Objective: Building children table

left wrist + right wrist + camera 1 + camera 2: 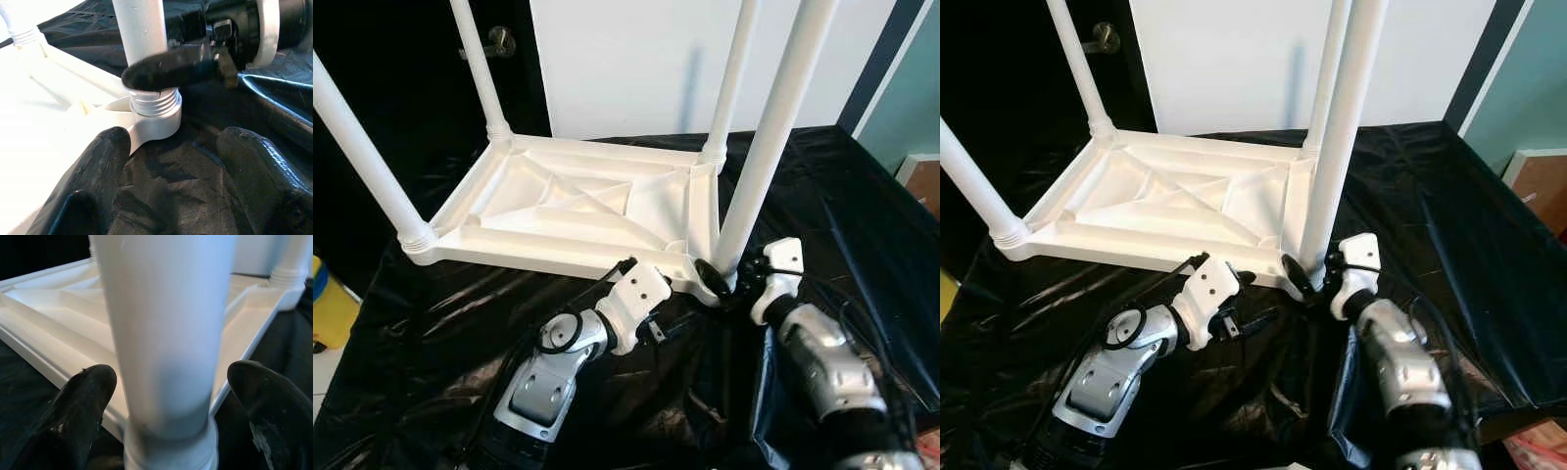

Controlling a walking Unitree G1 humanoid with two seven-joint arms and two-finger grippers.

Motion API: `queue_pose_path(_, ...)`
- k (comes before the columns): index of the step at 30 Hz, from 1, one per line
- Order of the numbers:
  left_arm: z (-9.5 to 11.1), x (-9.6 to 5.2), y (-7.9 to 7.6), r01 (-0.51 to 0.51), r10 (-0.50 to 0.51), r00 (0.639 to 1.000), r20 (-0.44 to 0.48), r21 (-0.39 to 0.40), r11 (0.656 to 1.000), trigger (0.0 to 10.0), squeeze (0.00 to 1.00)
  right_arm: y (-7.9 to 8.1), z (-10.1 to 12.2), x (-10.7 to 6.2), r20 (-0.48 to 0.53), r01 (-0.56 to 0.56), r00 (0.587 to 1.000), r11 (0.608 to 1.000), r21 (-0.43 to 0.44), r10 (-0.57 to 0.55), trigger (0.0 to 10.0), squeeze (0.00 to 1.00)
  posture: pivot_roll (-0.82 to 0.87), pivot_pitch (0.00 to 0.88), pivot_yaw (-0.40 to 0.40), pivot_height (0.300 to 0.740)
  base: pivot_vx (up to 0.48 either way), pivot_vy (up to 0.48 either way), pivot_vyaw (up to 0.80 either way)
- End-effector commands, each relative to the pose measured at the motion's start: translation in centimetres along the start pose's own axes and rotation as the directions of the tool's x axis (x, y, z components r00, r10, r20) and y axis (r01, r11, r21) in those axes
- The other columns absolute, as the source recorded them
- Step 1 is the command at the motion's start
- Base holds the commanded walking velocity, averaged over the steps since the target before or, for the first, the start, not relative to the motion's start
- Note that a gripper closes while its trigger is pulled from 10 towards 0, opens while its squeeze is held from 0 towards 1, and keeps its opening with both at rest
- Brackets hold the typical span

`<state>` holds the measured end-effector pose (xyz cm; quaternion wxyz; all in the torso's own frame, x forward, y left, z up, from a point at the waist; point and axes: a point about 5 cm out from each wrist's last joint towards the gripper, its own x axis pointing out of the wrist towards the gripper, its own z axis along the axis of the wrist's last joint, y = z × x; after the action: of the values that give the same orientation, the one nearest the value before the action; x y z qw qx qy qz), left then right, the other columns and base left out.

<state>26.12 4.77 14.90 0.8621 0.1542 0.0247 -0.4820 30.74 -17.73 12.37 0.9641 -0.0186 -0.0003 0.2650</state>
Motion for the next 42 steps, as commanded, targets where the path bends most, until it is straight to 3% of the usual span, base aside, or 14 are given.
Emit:
queue_pose_path(1,0.0,0.1,0.6,-0.059,0.059,0.998,-0.01,0.009,0.998,10.0,0.0,0.3,-0.4,0.5,-0.023,-0.077,0.997,0.997,-0.01,0.077,10.0,0.0,-0.02,0.0,-0.009,0.74,0.0,0.0,0.0)
queue_pose_path(6,0.2,0.2,0.9,-0.064,0.064,0.998,-0.008,0.017,0.998,10.0,0.0,-0.4,0.3,2.5,-0.038,-0.12,0.992,0.989,-0.082,0.117,10.0,0.0,-0.01,0.0,-0.009,0.74,0.0,0.0,0.0)
queue_pose_path(10,0.2,0.2,1.0,-0.068,0.069,0.998,-0.006,0.018,0.997,10.0,0.0,-0.6,0.5,3.3,-0.044,-0.132,0.991,0.987,-0.094,0.128,10.0,0.0,0.0,0.0,-0.014,0.74,0.0,0.0,0.0)
queue_pose_path(11,0.3,0.1,1.0,-0.071,0.071,0.997,-0.006,0.018,0.997,10.0,0.0,-0.6,0.5,3.4,-0.047,-0.139,0.99,0.986,-0.096,0.135,4.7,0.0,0.0,0.0,-0.014,0.74,0.0,0.0,0.0)
queue_pose_path(12,0.3,0.1,1.0,-0.074,0.074,0.997,-0.006,0.019,0.997,10.0,0.0,-0.6,0.5,3.4,-0.049,-0.144,0.989,0.985,-0.096,0.14,0.9,0.0,0.0,0.0,-0.014,0.74,0.0,0.0,0.0)
queue_pose_path(14,0.3,0.1,1.0,-0.076,0.076,0.997,-0.007,0.019,0.997,10.0,0.0,-0.7,0.5,3.4,-0.05,-0.148,0.988,0.984,-0.096,0.143,0.9,0.0,0.0,0.0,-0.014,0.74,0.0,0.0,0.0)
queue_pose_path(15,0.2,0.0,0.9,-0.079,0.079,0.997,-0.008,0.018,0.997,10.0,0.0,-0.7,0.4,3.4,-0.054,-0.152,0.988,0.984,-0.095,0.148,0.0,0.0,0.0,0.0,-0.014,0.74,0.0,0.0,0.0)
queue_pose_path(24,0.1,-0.1,0.8,-0.085,0.085,0.996,-0.011,0.01,0.996,10.0,0.0,-1.4,-0.5,2.9,-0.083,-0.175,0.982,0.981,-0.086,0.168,0.0,0.0,0.01,0.009,-0.023,0.74,0.0,0.0,0.0)
queue_pose_path(25,0.1,-0.1,0.8,-0.084,0.084,0.996,-0.011,0.01,0.996,10.0,0.0,-1.5,-0.7,2.8,-0.089,-0.172,0.982,0.982,-0.084,0.164,1.3,0.0,0.01,0.009,-0.023,0.74,0.0,0.0,0.0)
queue_pose_path(26,0.1,-0.1,0.8,-0.082,0.082,0.997,-0.011,0.009,0.997,10.0,0.0,-1.6,-0.8,2.7,-0.09,-0.161,0.984,0.983,-0.084,0.154,10.0,0.0,0.01,0.011,-0.021,0.74,0.0,0.0,0.0)
queue_pose_path(34,0.1,-0.1,0.6,-0.073,0.073,0.997,-0.012,0.007,0.997,10.0,0.0,-1.5,-1.5,2.5,-0.107,-0.092,0.991,0.993,-0.067,0.085,10.0,0.0,0.0,0.018,-0.017,0.74,0.0,0.0,0.0)
queue_pose_path(38,0.0,0.0,0.5,-0.069,0.069,0.998,-0.013,0.003,0.998,10.0,0.0,-1.1,-2.0,2.8,-0.133,0.092,0.986,0.994,-0.059,-0.099,10.0,0.0,-0.01,0.021,-0.016,0.74,0.0,0.0,0.0)
queue_pose_path(41,0.0,0.0,0.5,-0.069,0.069,0.998,-0.013,0.003,0.998,10.0,0.0,-1.0,-2.0,2.8,-0.133,0.114,0.984,0.992,-0.053,-0.12,10.0,0.0,-0.01,0.021,-0.016,0.74,0.0,0.0,0.0)
queue_pose_path(42,0.0,0.0,0.4,-0.068,0.068,0.998,-0.013,0.002,0.998,10.0,0.0,0.0,-2.1,3.1,-0.12,0.206,0.971,0.978,-0.035,-0.208,10.0,0.0,-0.01,0.02,-0.016,0.74,0.0,0.0,0.0)
